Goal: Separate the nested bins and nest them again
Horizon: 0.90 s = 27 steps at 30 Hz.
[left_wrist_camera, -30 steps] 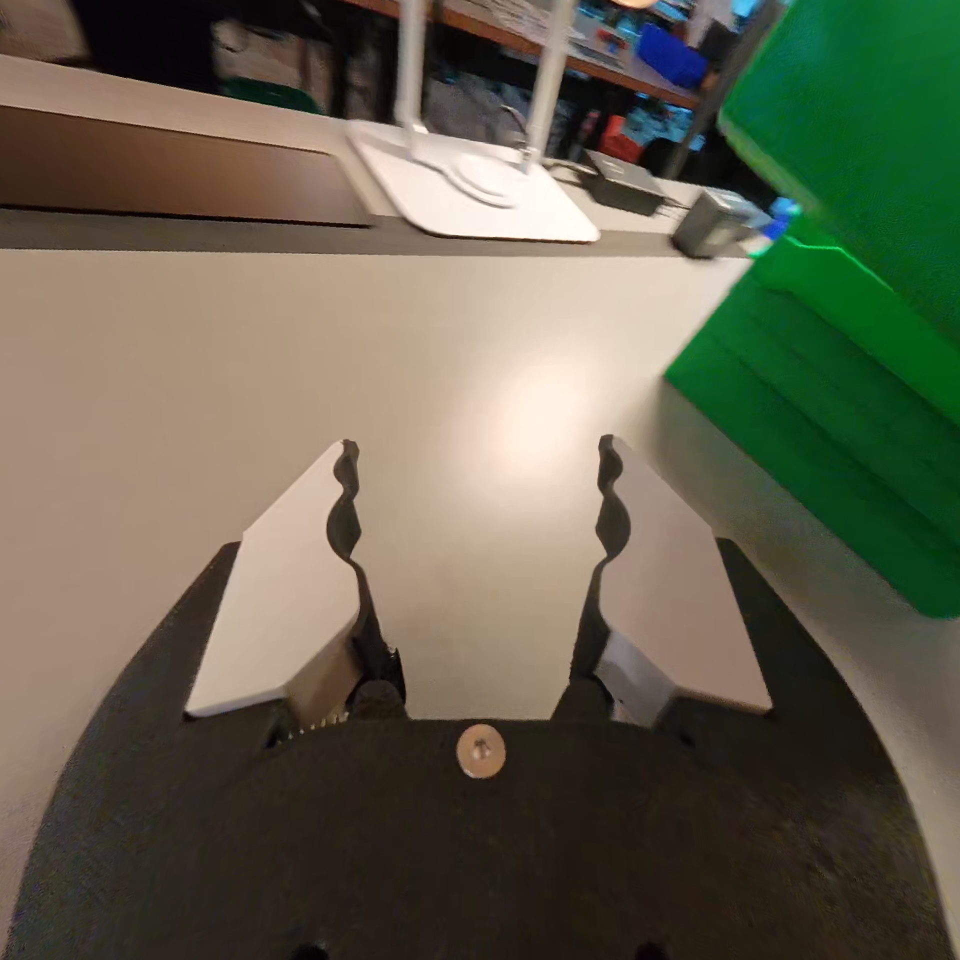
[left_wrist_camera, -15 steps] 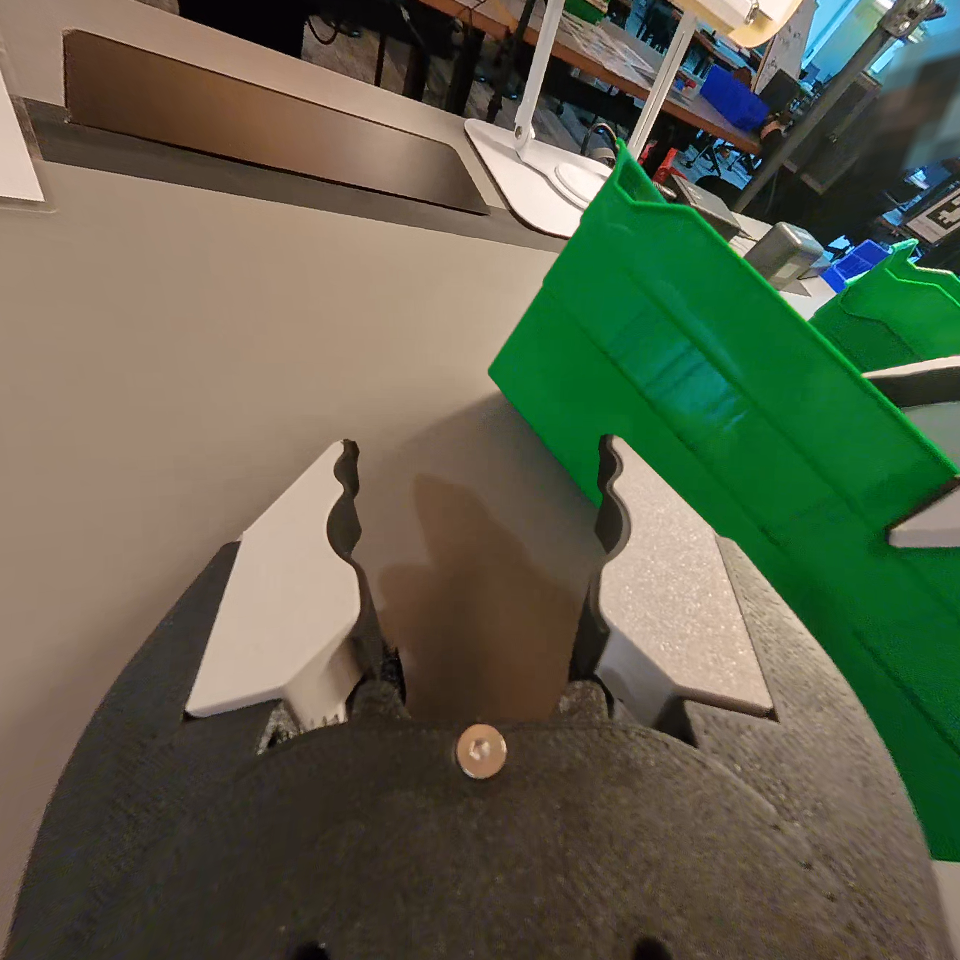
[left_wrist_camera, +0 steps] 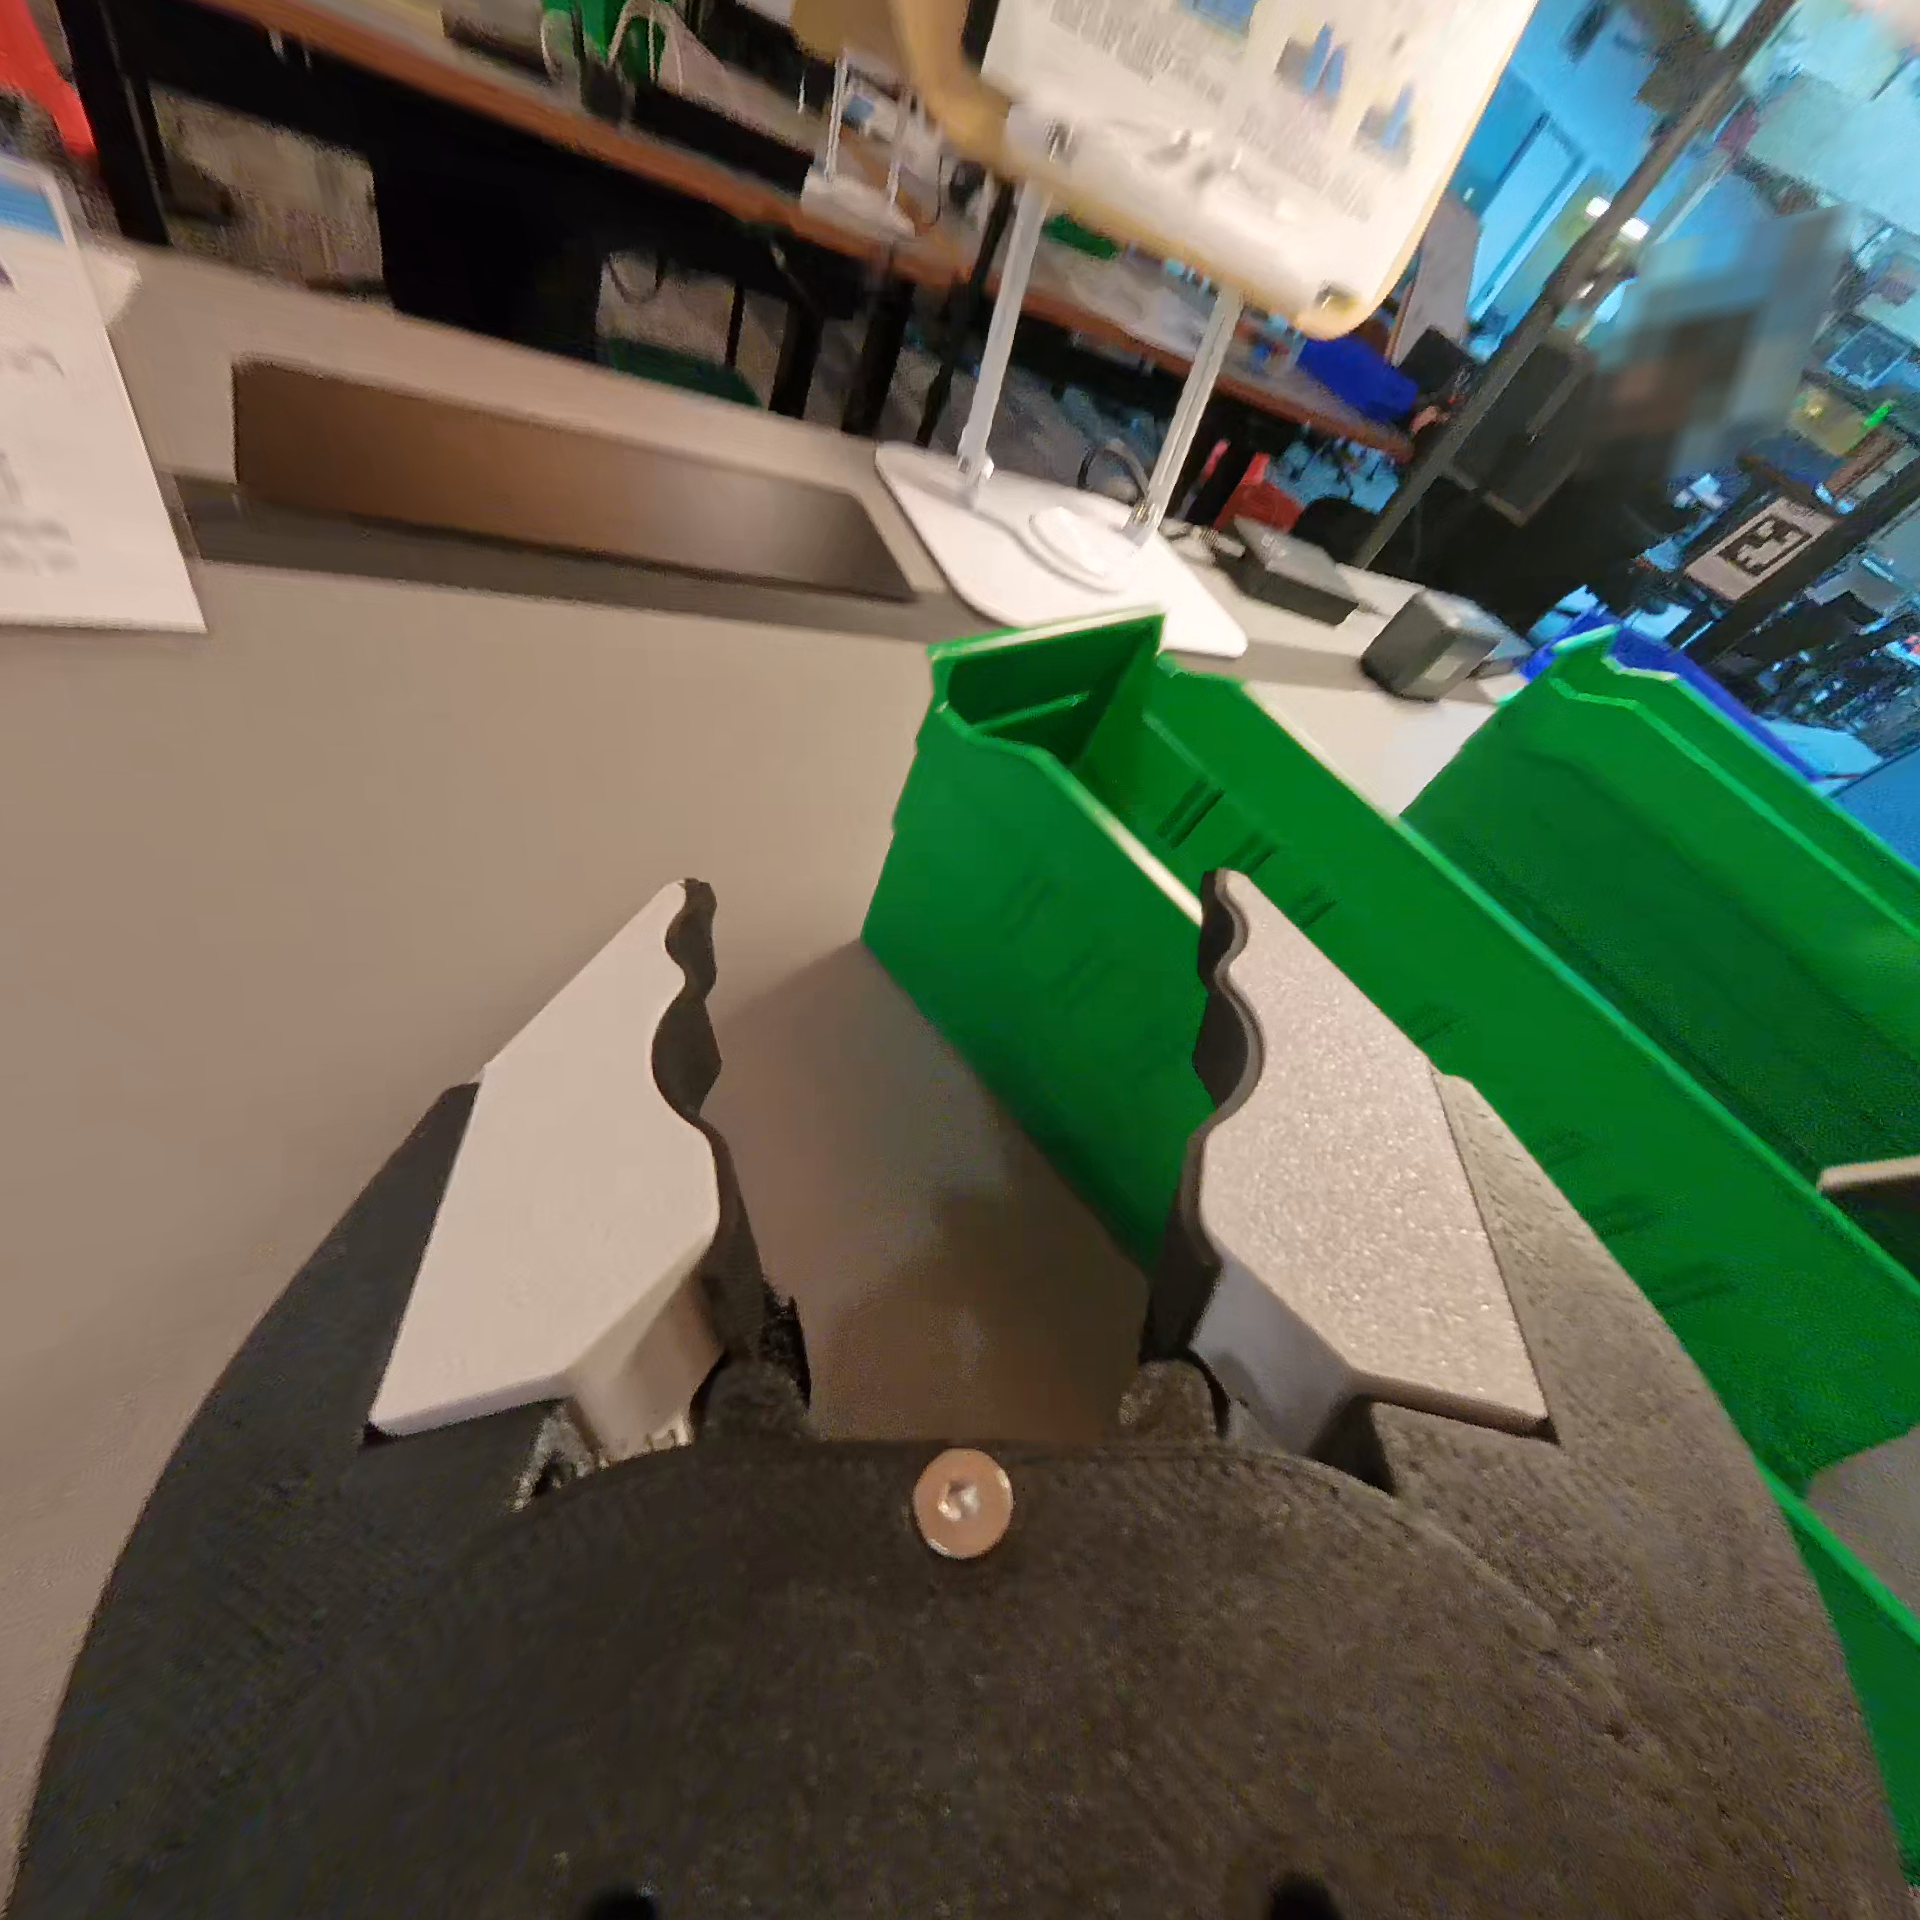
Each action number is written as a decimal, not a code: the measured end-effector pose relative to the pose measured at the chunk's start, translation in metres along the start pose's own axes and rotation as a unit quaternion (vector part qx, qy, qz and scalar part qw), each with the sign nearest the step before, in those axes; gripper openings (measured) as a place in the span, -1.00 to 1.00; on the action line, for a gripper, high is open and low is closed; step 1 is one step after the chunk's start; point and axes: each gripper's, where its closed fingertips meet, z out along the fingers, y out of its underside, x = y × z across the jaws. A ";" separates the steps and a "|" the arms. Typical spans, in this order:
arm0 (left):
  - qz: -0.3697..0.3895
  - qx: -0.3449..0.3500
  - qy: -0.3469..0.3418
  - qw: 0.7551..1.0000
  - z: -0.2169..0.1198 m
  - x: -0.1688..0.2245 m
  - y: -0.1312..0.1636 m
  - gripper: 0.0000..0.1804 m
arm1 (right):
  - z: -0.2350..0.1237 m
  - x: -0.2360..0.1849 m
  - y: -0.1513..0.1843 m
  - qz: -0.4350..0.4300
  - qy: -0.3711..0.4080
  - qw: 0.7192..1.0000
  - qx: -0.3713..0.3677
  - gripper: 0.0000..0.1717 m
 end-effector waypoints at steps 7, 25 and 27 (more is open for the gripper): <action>0.093 0.045 0.067 0.992 -0.044 0.129 -0.032 0.04 | -0.043 0.004 0.103 -0.022 -0.005 0.999 0.036 0.17; 0.281 -0.269 0.125 0.913 0.116 0.357 0.102 -0.03 | -0.081 -0.027 0.064 -0.017 -0.174 0.966 0.192 -0.09; 0.323 -0.264 0.098 0.904 0.115 0.344 0.098 -0.12 | -0.087 -0.036 0.066 -0.028 -0.198 0.960 0.197 -0.10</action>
